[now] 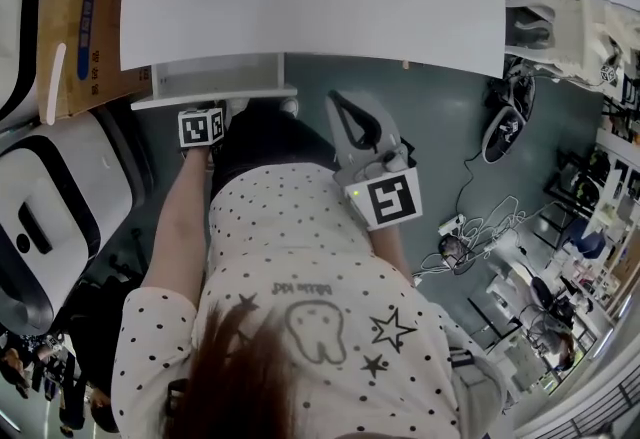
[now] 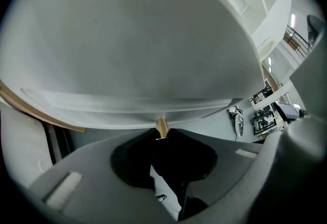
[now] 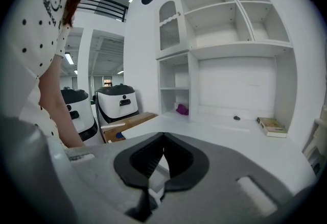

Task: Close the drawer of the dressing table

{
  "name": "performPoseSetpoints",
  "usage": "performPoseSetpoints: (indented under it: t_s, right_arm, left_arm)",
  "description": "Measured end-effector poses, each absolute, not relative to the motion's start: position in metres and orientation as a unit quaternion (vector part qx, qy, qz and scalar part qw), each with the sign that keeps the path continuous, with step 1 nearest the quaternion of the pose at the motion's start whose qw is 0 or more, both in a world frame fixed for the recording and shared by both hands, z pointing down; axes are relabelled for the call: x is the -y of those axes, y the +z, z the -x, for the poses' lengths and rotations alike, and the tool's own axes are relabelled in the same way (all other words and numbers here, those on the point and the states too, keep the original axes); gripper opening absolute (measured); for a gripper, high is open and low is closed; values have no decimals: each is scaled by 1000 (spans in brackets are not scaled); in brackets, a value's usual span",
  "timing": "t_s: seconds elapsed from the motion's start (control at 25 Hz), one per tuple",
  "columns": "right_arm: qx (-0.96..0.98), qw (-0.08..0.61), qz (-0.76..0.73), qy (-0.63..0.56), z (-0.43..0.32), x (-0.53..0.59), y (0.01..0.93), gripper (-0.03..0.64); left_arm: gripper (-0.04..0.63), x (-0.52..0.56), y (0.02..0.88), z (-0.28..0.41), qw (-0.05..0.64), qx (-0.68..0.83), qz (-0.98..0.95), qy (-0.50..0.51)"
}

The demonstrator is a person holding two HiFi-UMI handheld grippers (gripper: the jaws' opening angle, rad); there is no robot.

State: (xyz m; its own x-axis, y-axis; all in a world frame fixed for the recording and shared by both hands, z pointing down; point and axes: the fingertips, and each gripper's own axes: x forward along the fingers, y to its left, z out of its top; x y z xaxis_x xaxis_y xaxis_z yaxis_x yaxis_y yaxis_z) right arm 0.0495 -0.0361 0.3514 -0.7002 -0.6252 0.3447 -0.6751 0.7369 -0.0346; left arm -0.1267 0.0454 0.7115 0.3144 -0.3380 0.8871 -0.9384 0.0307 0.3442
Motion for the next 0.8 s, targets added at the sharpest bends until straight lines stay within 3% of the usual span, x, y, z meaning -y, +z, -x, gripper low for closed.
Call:
performPoseSetpoints:
  t_s: [0.36, 0.8]
  right_arm:
    - [909, 183, -368, 70, -17, 43, 355, -2]
    - [913, 211, -341, 77, -3, 52, 363, -2]
  left_arm:
    - [87, -48, 705, 130, 475, 463, -659, 354]
    - [87, -40, 704, 118, 481, 460, -666, 337]
